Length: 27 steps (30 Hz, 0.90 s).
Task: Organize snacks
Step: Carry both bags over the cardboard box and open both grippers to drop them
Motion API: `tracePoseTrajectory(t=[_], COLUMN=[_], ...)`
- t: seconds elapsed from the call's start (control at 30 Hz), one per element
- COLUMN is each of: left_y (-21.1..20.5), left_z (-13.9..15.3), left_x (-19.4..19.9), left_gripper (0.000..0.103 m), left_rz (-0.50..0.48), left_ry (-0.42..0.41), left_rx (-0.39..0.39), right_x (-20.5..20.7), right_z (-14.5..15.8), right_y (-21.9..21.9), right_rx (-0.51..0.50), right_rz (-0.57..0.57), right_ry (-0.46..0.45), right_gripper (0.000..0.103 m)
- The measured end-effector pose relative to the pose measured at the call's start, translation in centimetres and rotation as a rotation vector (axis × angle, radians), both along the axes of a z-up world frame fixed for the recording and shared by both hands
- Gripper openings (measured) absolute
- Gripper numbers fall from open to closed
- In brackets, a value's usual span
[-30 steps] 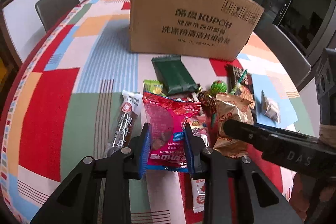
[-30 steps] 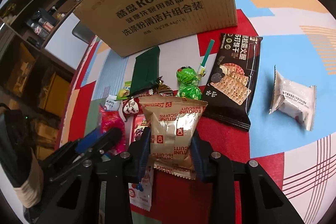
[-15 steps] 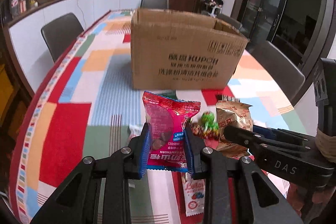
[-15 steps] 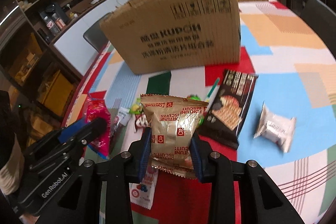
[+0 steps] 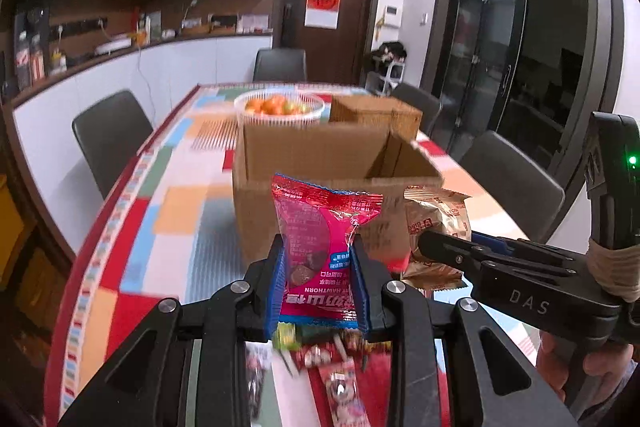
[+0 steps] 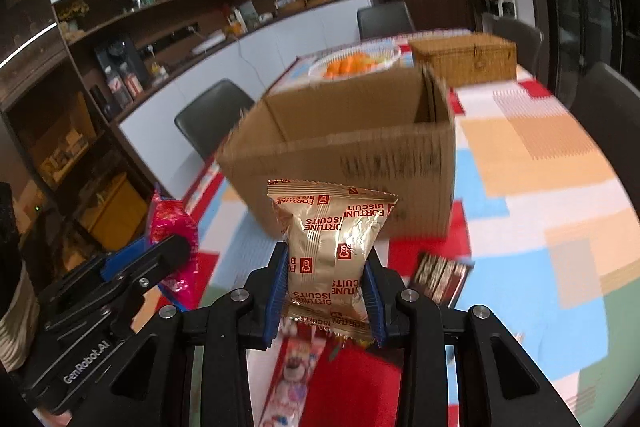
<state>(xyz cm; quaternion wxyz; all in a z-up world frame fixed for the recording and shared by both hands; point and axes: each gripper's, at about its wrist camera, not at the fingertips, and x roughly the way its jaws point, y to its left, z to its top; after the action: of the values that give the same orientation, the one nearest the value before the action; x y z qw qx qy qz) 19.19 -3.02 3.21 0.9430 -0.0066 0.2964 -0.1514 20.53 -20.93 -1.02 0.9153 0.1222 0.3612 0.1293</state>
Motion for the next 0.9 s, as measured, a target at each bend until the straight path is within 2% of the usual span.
tracePoseTrajectory(t=[0.2,0.37,0.47,0.6,0.73,0.83,0.9], left_y=[-0.6,-0.7,-0.6,-0.9,-1.5,-2.0,-2.2], left_z=[2.3,3.6,3.9,4.0,3.4,2.8,2.4], left_x=[2.8,5.4,7.5,10.4,13.7,15.4,16.3], left_gripper=[0.030,0.030,0.030,0.030,0.030,0.030,0.030], left_rz=[-0.006,-0.025,-0.027,-0.037,-0.053,-0.051,-0.059], left_ry=[-0.052,-0.048,-0.029,0.003,0.070,0.106,0.139], left_rx=[0.016,0.001,-0.009,0.019,0.036,0.061,0.050], right_x=[2.3,4.6,6.0,8.0,10.0,11.5,12.6], right_z=[3.2,5.4,6.2,7.0,7.1,6.7,6.2], right_y=[-0.4,-0.4,-0.3,0.1,0.5,0.6,0.6], right_rx=[-0.017,-0.048,-0.060,-0.088,-0.136,-0.146,-0.145], right_rz=[-0.001,-0.003,0.003,0.010,0.006,0.004,0.008], right_ry=[-0.072,-0.116,-0.130,-0.137,-0.143,-0.115,-0.087], right_gripper=[0.036,0.036,0.036,0.036,0.036,0.036,0.036])
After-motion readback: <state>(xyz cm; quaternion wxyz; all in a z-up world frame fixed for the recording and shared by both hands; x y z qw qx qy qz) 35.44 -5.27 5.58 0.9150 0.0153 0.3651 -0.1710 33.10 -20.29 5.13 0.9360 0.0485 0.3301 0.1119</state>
